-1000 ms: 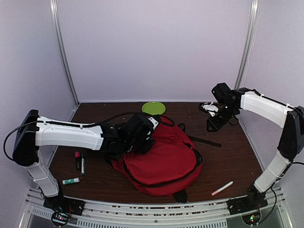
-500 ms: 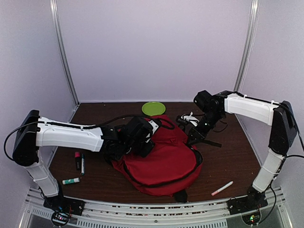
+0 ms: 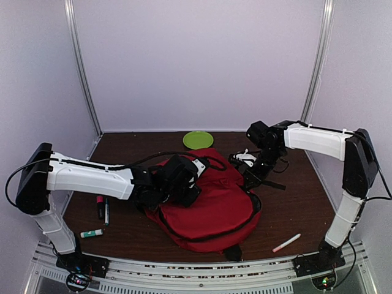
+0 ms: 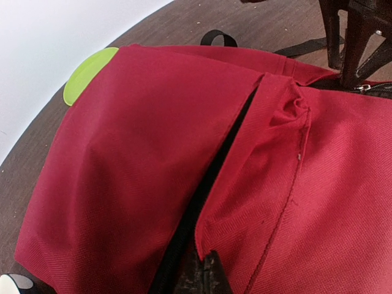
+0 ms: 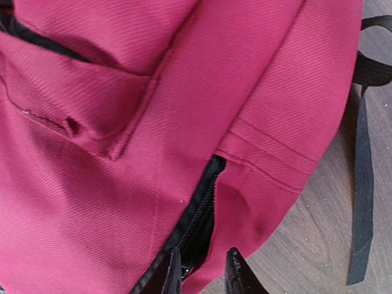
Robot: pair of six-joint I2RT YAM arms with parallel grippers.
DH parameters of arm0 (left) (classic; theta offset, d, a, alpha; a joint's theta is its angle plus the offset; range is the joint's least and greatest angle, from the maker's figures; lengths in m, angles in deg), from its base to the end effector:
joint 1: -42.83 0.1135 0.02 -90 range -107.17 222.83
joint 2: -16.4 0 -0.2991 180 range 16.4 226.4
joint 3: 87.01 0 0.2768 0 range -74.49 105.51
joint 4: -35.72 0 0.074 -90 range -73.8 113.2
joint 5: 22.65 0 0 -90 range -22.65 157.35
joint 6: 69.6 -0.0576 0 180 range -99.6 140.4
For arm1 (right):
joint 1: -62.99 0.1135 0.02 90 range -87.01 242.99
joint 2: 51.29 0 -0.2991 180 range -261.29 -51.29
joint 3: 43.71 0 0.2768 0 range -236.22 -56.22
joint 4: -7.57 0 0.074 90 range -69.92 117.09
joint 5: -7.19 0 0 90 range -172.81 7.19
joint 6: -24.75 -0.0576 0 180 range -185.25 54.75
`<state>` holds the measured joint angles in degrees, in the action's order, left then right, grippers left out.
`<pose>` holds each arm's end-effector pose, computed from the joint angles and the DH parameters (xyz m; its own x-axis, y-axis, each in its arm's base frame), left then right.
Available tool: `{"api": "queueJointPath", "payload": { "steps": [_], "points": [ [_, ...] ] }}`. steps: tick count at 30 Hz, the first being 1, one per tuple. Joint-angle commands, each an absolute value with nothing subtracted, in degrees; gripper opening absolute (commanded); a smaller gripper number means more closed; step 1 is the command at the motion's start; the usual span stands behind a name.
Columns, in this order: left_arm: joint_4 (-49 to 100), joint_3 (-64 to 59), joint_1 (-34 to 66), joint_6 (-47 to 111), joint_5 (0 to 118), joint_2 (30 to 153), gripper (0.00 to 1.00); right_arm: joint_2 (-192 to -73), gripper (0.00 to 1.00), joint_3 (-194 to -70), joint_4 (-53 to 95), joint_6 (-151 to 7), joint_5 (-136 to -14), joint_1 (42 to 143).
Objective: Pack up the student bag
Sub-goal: Adjust the largest pocket of the bag to the student bag.
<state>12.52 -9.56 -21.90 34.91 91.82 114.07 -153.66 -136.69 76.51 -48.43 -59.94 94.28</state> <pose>0.1972 -0.3619 0.2274 -0.4581 0.4362 -0.7745 0.5990 0.7953 0.0936 0.3156 0.2180 0.2361 -0.6432 -0.7029 -0.3038 -0.7645 0.5674 0.3058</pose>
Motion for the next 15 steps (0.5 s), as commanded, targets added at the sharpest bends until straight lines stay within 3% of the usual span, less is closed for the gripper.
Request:
{"api": "queueJointPath", "payload": {
  "steps": [1,8,15],
  "points": [
    [13.88,-9.37,-22.38,36.47,90.14,113.33,0.0,-155.38,0.28,-136.34,76.31,-49.23,-62.54,95.18],
    [13.88,-9.3,-22.48,36.86,90.2,113.35,0.0,-157.16,0.3,-137.15,76.24,-49.38,-62.11,95.83],
    [13.21,-9.18,-22.52,36.93,90.62,113.22,0.0,-149.0,0.33,-137.08,76.27,-49.07,-60.37,96.37]
  ]
}}
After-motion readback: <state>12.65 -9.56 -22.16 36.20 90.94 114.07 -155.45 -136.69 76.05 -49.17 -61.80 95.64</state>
